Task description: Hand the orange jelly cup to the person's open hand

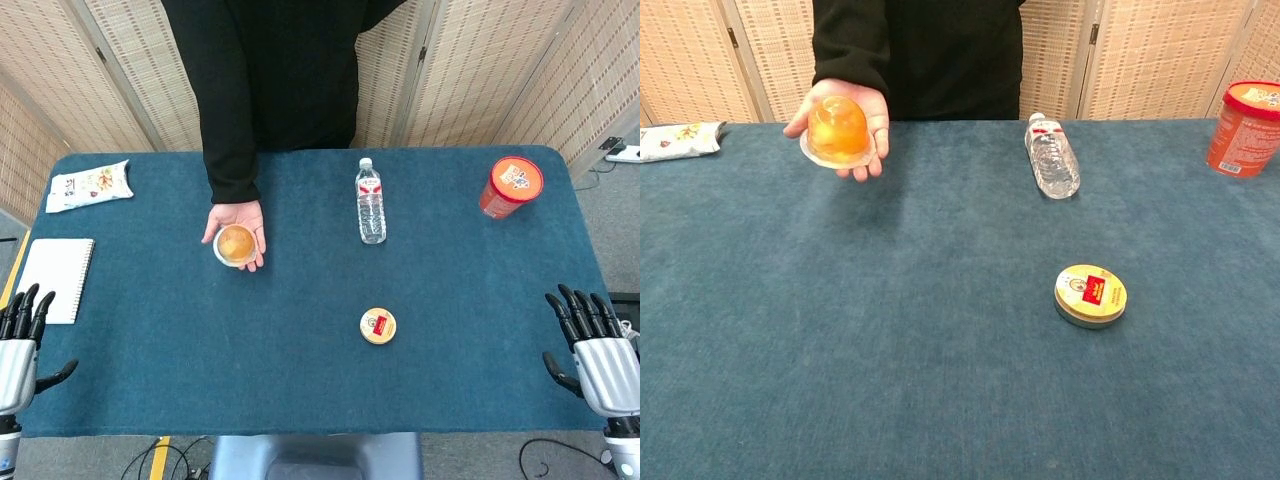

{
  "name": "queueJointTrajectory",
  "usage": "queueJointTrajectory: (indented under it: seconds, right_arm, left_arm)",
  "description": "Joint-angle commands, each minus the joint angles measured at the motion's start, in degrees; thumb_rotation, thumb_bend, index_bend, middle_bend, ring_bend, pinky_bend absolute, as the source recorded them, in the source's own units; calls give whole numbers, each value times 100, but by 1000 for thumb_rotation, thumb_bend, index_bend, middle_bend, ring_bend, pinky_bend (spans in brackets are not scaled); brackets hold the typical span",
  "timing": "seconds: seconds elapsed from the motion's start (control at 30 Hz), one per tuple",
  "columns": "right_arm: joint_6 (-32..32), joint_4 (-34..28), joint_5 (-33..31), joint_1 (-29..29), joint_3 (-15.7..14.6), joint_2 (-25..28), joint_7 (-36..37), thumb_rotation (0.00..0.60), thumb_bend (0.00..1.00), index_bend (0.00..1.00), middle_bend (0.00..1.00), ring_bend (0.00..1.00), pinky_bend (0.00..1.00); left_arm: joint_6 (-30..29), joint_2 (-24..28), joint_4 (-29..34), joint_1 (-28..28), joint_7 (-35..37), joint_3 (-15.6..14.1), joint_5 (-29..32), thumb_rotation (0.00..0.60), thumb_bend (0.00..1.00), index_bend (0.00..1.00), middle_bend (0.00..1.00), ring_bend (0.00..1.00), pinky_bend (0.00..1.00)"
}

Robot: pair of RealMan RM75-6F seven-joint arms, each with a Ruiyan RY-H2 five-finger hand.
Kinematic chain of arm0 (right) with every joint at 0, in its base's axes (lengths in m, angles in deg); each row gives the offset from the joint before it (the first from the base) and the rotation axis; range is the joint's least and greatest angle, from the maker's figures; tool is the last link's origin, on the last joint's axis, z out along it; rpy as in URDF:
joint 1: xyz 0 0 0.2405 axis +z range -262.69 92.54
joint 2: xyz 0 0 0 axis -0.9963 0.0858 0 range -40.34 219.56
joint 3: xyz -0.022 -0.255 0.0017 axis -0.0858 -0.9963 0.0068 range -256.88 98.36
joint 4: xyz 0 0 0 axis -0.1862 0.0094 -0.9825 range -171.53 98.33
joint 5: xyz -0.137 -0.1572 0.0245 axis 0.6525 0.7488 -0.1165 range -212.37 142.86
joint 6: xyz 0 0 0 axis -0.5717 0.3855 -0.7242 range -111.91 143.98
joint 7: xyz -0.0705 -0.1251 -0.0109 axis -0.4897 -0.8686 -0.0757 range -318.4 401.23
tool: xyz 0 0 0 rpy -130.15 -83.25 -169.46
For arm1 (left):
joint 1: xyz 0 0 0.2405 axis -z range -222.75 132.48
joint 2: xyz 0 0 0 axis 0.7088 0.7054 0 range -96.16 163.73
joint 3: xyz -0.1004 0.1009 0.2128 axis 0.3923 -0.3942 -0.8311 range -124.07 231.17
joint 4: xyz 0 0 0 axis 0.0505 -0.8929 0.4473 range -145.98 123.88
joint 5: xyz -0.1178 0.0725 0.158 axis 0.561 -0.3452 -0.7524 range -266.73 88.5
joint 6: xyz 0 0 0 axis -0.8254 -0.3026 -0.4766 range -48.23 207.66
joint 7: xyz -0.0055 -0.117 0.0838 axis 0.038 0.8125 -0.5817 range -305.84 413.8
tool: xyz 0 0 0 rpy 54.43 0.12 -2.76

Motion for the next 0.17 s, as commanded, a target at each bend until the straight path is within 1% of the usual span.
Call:
queueJointTrajectory:
  seconds: [0.03, 0.17]
  right_arm:
    - [53, -33, -66, -26, 44, -50, -78, 600, 288, 0, 0, 0, 0]
    - [28, -35, -113, -13, 64, -71, -131, 600, 287, 0, 0, 0, 0]
  left_arm:
    - [-425, -386, -523, -452, 215, 34, -420, 600, 139, 0, 0, 0, 169]
    - [-203, -343, -518, -512, 254, 117, -445, 600, 139, 0, 0, 0, 169]
